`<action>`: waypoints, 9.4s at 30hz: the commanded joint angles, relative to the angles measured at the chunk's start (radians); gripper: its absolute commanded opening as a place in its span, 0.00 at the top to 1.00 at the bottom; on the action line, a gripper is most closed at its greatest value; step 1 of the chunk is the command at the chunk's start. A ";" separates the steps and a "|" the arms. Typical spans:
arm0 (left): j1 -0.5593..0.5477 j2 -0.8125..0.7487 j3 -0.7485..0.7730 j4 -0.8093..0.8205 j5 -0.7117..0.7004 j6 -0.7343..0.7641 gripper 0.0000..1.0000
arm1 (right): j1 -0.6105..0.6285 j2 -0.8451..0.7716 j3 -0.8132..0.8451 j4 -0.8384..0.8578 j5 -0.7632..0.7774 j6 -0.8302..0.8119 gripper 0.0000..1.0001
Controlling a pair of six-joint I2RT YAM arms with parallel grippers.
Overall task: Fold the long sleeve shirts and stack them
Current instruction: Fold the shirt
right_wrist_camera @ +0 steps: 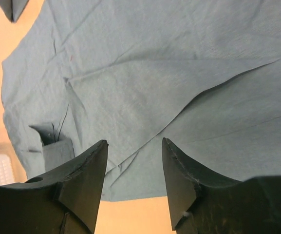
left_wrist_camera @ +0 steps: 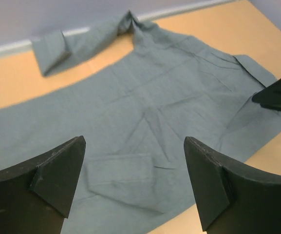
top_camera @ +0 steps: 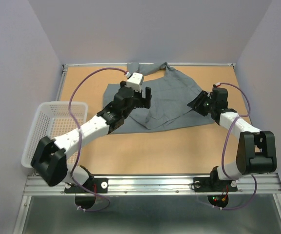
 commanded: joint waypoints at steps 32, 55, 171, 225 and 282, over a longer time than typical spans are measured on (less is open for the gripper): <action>-0.085 0.795 0.748 -0.804 -0.335 -0.320 0.70 | 0.058 -0.077 -0.059 -0.060 -0.042 -0.025 0.32; -0.076 0.173 -0.024 -0.062 -0.468 -0.251 1.00 | 0.058 -0.080 -0.061 -0.064 -0.014 -0.022 0.32; -0.064 0.366 0.038 0.522 -0.425 -0.020 0.86 | 0.050 0.334 0.288 -0.098 0.076 -0.183 0.71; -0.045 0.677 0.788 -0.755 -0.302 -0.319 0.10 | -0.088 0.214 0.122 -0.024 0.015 -0.128 0.55; -0.093 1.030 1.091 -0.783 -0.373 -0.112 1.00 | -0.025 -0.042 -0.022 -0.146 0.003 -0.102 0.34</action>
